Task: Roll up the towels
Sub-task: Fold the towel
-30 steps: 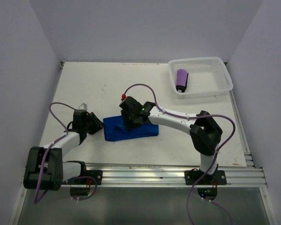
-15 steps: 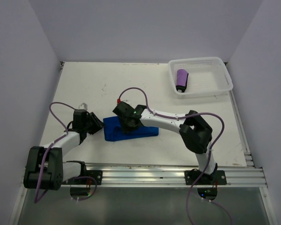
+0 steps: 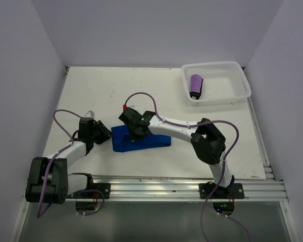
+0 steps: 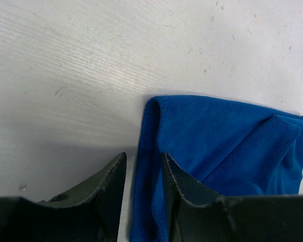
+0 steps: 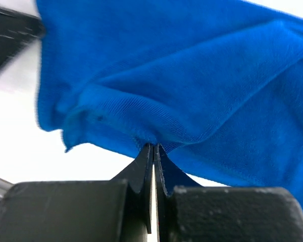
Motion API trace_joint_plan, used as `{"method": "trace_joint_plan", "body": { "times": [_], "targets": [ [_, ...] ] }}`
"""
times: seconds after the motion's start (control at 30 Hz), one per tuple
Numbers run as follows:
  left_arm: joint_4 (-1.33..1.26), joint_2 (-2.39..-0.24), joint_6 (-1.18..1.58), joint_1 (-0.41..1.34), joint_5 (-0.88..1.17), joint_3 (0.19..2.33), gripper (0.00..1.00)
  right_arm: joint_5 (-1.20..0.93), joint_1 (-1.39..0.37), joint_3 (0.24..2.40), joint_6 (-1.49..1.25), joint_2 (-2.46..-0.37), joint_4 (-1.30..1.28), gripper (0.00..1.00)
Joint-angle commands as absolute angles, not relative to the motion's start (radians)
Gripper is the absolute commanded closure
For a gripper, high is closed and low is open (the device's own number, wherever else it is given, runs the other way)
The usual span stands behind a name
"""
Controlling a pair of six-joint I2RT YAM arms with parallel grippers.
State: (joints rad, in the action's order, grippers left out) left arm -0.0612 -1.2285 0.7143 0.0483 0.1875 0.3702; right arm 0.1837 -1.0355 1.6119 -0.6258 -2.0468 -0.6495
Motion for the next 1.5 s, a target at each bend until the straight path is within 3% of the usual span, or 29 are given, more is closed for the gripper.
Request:
{"method": "trace_joint_plan", "body": {
  "times": [0.0,0.37,0.87,1.3,1.37,1.4,1.43,1.47],
  "targets": [
    [-0.049,-1.246,0.695,0.052,0.175,0.380,0.62,0.198,-1.049,1.733,-0.574,-2.055,-0.681,1.00],
    [-0.049,-1.238,0.695,0.052,0.178,0.377,0.62,0.215,-1.054,2.089,-0.397,-2.213,-0.905,1.00],
    [-0.058,-1.238,0.698,0.052,0.187,0.376,0.62,0.184,-1.055,2.299,-0.359,-2.359,-0.919,1.00],
    [-0.063,-1.235,0.698,0.052,0.196,0.370,0.62,0.231,-1.054,2.349,-0.344,-2.418,-0.884,1.00],
    [-0.064,-1.235,0.698,0.052,0.196,0.368,0.62,0.262,-1.054,2.327,-0.350,-2.416,-0.853,0.89],
    [-0.064,-1.235,0.699,0.052,0.196,0.367,0.62,0.274,-1.052,2.315,-0.350,-2.413,-0.835,0.79],
    [-0.066,-1.235,0.698,0.052,0.196,0.367,0.62,0.284,-1.052,2.300,-0.350,-2.411,-0.806,0.59],
    [-0.066,-1.235,0.698,0.052,0.196,0.365,0.62,0.294,-1.051,2.299,-0.351,-2.410,-0.799,0.55]
  ]
}}
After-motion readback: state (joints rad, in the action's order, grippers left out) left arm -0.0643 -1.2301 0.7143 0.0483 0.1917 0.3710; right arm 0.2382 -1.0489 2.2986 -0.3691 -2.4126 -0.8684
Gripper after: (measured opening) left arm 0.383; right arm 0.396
